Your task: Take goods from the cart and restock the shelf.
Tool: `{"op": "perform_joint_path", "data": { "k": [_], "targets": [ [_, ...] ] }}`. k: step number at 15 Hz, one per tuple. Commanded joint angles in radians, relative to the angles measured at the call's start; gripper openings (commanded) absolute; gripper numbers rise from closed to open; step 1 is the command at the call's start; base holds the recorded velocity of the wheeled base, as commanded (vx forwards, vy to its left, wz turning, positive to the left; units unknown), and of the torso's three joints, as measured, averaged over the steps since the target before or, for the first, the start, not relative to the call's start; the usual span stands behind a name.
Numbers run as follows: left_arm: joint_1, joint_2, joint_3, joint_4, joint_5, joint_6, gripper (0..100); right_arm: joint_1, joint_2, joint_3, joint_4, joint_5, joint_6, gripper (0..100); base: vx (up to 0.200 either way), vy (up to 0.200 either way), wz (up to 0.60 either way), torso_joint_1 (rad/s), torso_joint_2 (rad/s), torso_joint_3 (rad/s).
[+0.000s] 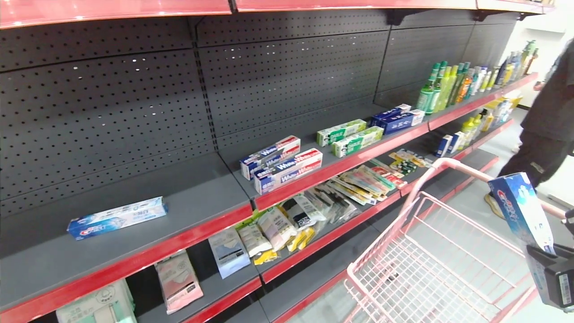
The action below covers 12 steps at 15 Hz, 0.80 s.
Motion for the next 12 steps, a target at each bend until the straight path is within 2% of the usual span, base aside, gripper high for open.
{"op": "perform_joint_path", "data": {
  "k": [1, 12],
  "targets": [
    [0.0, 0.001, 0.0, 0.0, 0.001, -0.001, 100, 0.0, -0.004, 0.001, 0.0, 0.0, -0.001, 0, 0.0, 0.0, 0.6, 0.007, 0.0, -0.002],
    [0.0, 0.001, 0.0, 0.0, 0.001, -0.001, 100, -0.037, -0.052, 0.007, 0.004, 0.002, -0.002, 0, 0.0, 0.0, 0.6, 0.002, 0.0, 0.0]
  ]
}}
